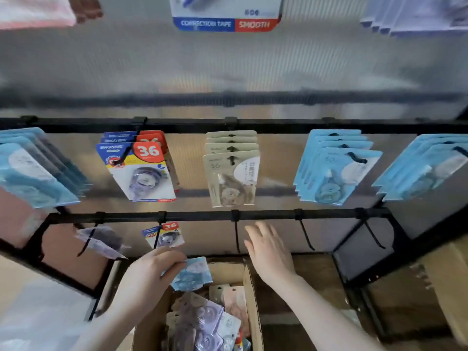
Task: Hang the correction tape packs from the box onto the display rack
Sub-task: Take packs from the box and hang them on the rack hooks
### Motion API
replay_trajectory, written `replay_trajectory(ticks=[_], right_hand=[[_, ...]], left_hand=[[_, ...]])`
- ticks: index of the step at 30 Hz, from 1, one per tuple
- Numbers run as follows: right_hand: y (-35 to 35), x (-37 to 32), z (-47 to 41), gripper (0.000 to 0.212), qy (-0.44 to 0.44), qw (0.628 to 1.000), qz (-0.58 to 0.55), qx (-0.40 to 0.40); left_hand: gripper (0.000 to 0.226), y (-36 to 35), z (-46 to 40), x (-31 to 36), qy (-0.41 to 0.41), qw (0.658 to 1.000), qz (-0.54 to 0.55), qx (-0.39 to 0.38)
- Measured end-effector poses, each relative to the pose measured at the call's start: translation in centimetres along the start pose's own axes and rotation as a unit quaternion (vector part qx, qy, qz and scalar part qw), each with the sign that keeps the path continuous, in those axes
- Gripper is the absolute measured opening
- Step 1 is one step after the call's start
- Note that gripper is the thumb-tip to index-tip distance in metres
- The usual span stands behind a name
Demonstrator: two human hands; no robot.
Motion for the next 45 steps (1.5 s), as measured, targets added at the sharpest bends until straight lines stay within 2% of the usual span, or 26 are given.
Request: replay_trajectory(ticks=[5, 8, 12, 16, 20, 25, 29, 32, 36, 38, 45], right_hand=[[3.1, 4.7, 4.3, 0.029, -0.075, 0.996, 0.038, 0.006], [4.8, 6.8, 5.7, 0.034, -0.093, 0.993, 0.069, 0.0], [5.9, 9.1, 6.8, 0.035, -0.069, 0.991, 0.109, 0.024], [6.2, 10.7, 6.2, 0.036, -0.018, 0.99, 0.105, 0.087], [4.0, 11.6, 4.9, 0.037, 0.017, 0.987, 0.092, 0.131], [-0.8, 12.6, 2.6, 0.037, 0.04, 0.983, 0.074, 0.164], [-4.2, 13.4, 1.0, 0.039, 0.061, 0.974, 0.07, 0.208], [-6.4, 14.3, 0.1, 0.039, 0.074, 0.965, 0.075, 0.241], [-8.6, 14.9, -0.8, 0.037, 0.079, 0.962, 0.068, 0.251], [-9.0, 14.9, -1.0, 0.037, 0.091, 0.959, 0.069, 0.258], [-9.0, 14.2, -1.2, 0.039, 0.092, 0.963, 0.068, 0.245]], left_hand=[[0.013, 0.1, -0.6, 5.9, -0.023, 0.999, 0.014, -0.022], [0.009, -0.5, -1.1, 8.3, -0.027, 0.999, 0.001, -0.023], [0.018, -1.8, -1.5, 10.3, -0.004, 1.0, 0.015, -0.025], [0.029, -3.5, -2.1, 12.3, 0.006, 0.999, 0.023, -0.027], [0.012, -6.1, -2.4, 11.0, 0.02, 1.0, 0.009, -0.02], [0.014, -9.5, -3.2, 7.5, 0.026, 1.0, -0.014, 0.0], [0.026, -12.4, -4.0, 4.6, 0.001, 1.0, -0.007, 0.017], [0.047, -14.5, -4.4, 2.8, -0.016, 0.999, 0.007, 0.027], [0.05, -16.3, -4.4, 0.9, -0.02, 0.998, -0.011, 0.057], [0.044, -16.5, -4.2, 0.3, -0.012, 0.998, -0.014, 0.064], [0.04, -16.1, -4.1, 0.6, 0.002, 0.999, -0.028, 0.038]])
Point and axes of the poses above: each hand's wrist, its own z-axis away from the middle knuckle, its own y-axis out of the back of the hand, x = y × z, the point moved 2 cm from there along -z, towards the middle knuckle, and after that the axes turned 8 degrees about z, right-handed, at the moved point
